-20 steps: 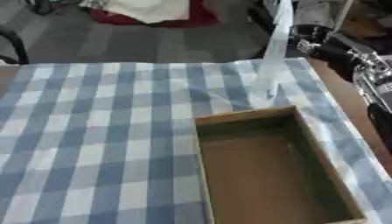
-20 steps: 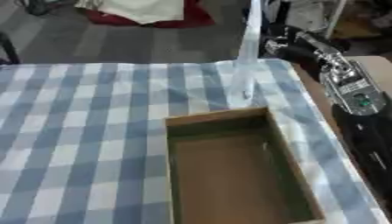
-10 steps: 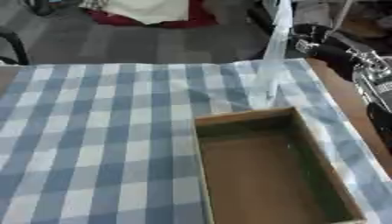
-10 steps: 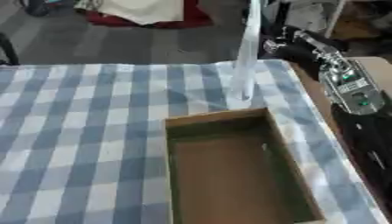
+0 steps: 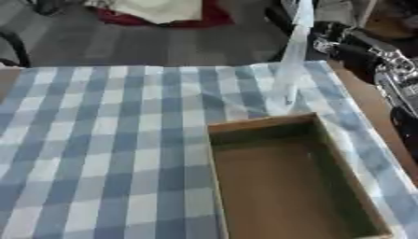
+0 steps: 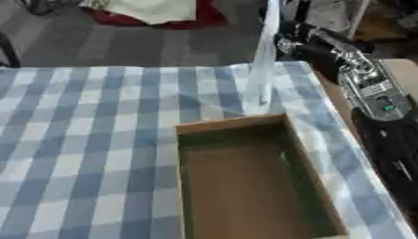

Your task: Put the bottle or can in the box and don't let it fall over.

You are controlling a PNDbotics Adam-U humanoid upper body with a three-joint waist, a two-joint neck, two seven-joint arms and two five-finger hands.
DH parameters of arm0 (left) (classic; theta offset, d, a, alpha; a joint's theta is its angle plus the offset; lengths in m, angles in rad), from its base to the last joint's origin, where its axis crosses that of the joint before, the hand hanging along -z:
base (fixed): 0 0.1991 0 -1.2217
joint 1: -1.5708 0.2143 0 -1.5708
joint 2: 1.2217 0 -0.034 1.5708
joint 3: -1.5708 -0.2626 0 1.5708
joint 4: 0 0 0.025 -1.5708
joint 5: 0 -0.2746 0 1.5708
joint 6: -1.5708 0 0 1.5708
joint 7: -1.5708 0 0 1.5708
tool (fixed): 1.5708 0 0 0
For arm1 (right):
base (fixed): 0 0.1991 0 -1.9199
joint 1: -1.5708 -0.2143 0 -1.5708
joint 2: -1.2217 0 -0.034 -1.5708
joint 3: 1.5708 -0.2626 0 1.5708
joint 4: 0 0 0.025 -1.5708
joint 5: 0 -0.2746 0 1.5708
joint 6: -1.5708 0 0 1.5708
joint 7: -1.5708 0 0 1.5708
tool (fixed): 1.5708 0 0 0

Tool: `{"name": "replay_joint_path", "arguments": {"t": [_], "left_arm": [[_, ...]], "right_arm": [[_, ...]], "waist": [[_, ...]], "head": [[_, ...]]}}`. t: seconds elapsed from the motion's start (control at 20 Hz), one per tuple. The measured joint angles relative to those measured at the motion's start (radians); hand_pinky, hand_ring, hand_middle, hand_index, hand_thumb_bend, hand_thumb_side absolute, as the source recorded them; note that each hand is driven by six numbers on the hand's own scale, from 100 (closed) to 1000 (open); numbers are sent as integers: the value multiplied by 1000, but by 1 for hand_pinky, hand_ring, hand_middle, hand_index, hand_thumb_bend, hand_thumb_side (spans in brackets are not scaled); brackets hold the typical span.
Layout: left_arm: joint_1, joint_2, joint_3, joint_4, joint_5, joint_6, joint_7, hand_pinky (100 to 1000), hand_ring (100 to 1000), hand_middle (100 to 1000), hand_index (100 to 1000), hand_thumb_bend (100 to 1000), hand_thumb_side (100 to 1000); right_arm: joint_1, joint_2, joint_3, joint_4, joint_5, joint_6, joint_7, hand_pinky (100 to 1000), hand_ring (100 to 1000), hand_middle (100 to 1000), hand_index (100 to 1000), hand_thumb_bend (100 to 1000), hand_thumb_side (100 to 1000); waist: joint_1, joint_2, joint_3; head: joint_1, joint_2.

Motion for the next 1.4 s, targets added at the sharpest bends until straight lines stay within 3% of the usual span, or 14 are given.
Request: {"name": "replay_joint_path", "arguments": {"t": [1.4], "left_arm": [[-18,-9,-1,0,5,5,-6,254,775,757,524,100,672]], "right_arm": [[-18,0,6,-9,-34,9,5,1000,1000,1000,1000,100,452]], "waist": [[-1,32,25]], "head": [[-16,-18]]}}
